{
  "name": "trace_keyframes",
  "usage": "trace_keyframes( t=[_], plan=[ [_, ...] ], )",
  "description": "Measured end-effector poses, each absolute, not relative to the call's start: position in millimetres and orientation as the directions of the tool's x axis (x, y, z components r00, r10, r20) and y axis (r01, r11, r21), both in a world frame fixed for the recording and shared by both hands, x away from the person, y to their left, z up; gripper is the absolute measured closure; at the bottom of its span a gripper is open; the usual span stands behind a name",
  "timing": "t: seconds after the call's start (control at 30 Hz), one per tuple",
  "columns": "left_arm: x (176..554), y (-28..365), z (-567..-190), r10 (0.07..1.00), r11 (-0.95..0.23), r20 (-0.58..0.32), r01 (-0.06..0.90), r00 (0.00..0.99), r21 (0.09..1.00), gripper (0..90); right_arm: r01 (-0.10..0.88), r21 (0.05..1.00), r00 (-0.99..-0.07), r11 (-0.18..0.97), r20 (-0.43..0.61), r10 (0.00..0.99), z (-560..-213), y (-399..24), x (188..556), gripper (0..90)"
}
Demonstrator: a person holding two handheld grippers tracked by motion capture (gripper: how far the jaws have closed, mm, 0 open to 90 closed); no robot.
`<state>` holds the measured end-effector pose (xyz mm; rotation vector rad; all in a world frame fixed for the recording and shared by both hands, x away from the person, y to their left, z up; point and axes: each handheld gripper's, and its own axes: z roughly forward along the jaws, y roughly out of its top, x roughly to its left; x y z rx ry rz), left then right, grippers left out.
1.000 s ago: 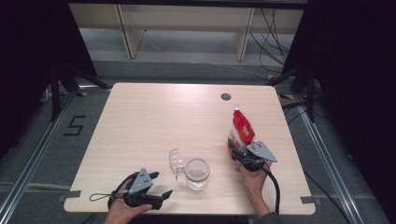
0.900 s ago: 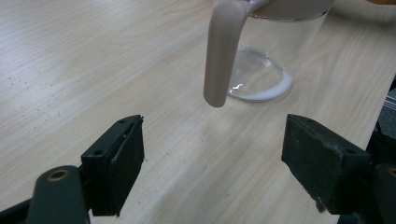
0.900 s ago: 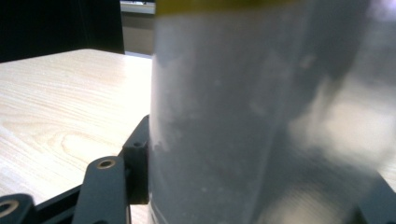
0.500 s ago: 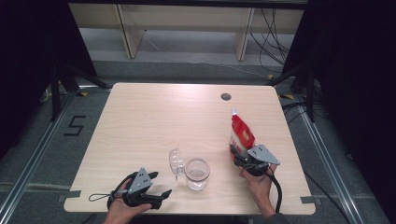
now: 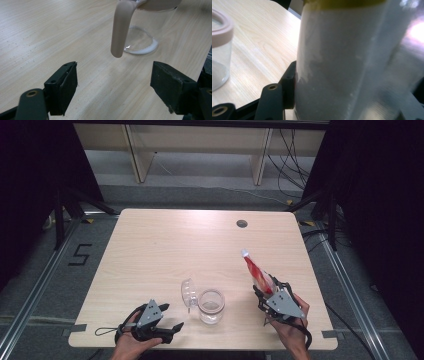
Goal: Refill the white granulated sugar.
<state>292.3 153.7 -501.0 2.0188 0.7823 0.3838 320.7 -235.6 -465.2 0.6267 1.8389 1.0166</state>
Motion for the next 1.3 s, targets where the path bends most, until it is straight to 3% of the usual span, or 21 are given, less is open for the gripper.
trace_keyframes(
  t=[0.17,0.4,0.63,0.67,0.73,0.77,0.83,1.03,1.07,1.17,1.23,1.3],
  plan=[
    [292.4,154.5,-500.6,0.665,-0.387,-0.030,0.379,0.746,0.840,20.9,-0.071,0.761,-0.425,0.645,-0.608,0.670,-451.0,-230.5,297.1,43.6],
    [293.2,154.0,-501.5,0.663,-0.381,-0.037,0.379,0.748,0.844,20.6,-0.145,0.541,-0.366,0.829,-0.807,0.463,-447.3,-216.8,276.8,44.0],
    [293.7,154.8,-501.2,0.662,-0.388,-0.030,0.377,0.749,0.841,20.6,-0.173,0.412,-0.329,0.895,-0.880,0.342,-448.7,-208.7,269.3,44.2],
    [294.0,155.2,-501.5,0.660,-0.393,-0.027,0.375,0.751,0.839,20.6,-0.196,0.348,-0.307,0.917,-0.910,0.279,-449.2,-205.6,267.1,44.2],
    [294.1,155.8,-500.9,0.663,-0.403,-0.015,0.374,0.749,0.835,20.5,-0.208,0.317,-0.298,0.925,-0.922,0.248,-448.0,-205.6,266.9,44.3],
    [293.6,154.1,-501.5,0.667,-0.379,-0.035,0.379,0.744,0.844,20.5,-0.239,0.229,-0.272,0.944,-0.949,0.161,-443.3,-203.5,266.9,44.3],
    [293.6,154.7,-500.8,0.666,-0.379,-0.036,0.380,0.745,0.844,20.4,-0.203,0.267,-0.299,0.942,-0.933,0.200,-449.3,-200.8,264.2,44.3],
    [294.3,155.6,-501.1,0.667,-0.373,-0.044,0.385,0.743,0.844,20.3,-0.213,0.122,-0.277,0.969,-0.959,0.060,-453.8,-192.7,262.0,44.7],
    [294.3,155.5,-501.4,0.669,-0.374,-0.042,0.385,0.742,0.844,20.2,-0.232,0.044,-0.247,0.972,-0.969,-0.015,-453.9,-190.7,262.1,44.8],
    [294.5,155.1,-502.0,0.671,-0.370,-0.048,0.390,0.740,0.844,20.2,-0.226,0.005,-0.235,0.974,-0.971,-0.049,-454.2,-189.6,260.4,44.9],
    [294.2,154.5,-502.1,0.671,-0.367,-0.051,0.391,0.740,0.844,20.2,-0.259,-0.098,-0.199,0.961,-0.968,-0.153,-451.7,-187.4,260.8,45.1],
    [294.2,154.6,-502.0,0.670,-0.370,-0.047,0.388,0.741,0.844,20.2,-0.254,-0.104,-0.193,0.962,-0.969,-0.156,-453.0,-187.0,260.0,45.1]
  ],
)
